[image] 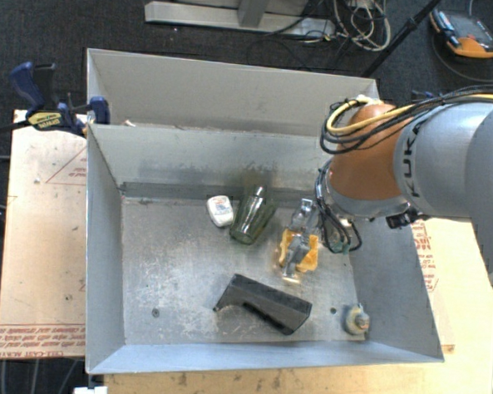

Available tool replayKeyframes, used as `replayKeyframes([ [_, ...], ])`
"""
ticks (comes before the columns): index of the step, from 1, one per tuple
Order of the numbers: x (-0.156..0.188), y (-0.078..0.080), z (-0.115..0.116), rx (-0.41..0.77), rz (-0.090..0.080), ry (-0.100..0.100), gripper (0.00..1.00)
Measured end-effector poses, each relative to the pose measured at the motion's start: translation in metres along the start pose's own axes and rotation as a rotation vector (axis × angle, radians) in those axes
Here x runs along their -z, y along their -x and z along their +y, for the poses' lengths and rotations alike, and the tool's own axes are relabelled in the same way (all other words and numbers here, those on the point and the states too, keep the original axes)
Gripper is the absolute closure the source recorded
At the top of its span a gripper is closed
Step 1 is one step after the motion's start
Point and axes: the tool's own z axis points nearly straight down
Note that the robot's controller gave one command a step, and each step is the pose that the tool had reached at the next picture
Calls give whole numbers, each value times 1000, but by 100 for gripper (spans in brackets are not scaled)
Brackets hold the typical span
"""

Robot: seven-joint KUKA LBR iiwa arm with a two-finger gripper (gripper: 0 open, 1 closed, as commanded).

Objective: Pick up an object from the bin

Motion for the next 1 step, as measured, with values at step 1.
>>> replayKeyframes([
  [1,16,-3,-2,-1,10,-6,100],
])
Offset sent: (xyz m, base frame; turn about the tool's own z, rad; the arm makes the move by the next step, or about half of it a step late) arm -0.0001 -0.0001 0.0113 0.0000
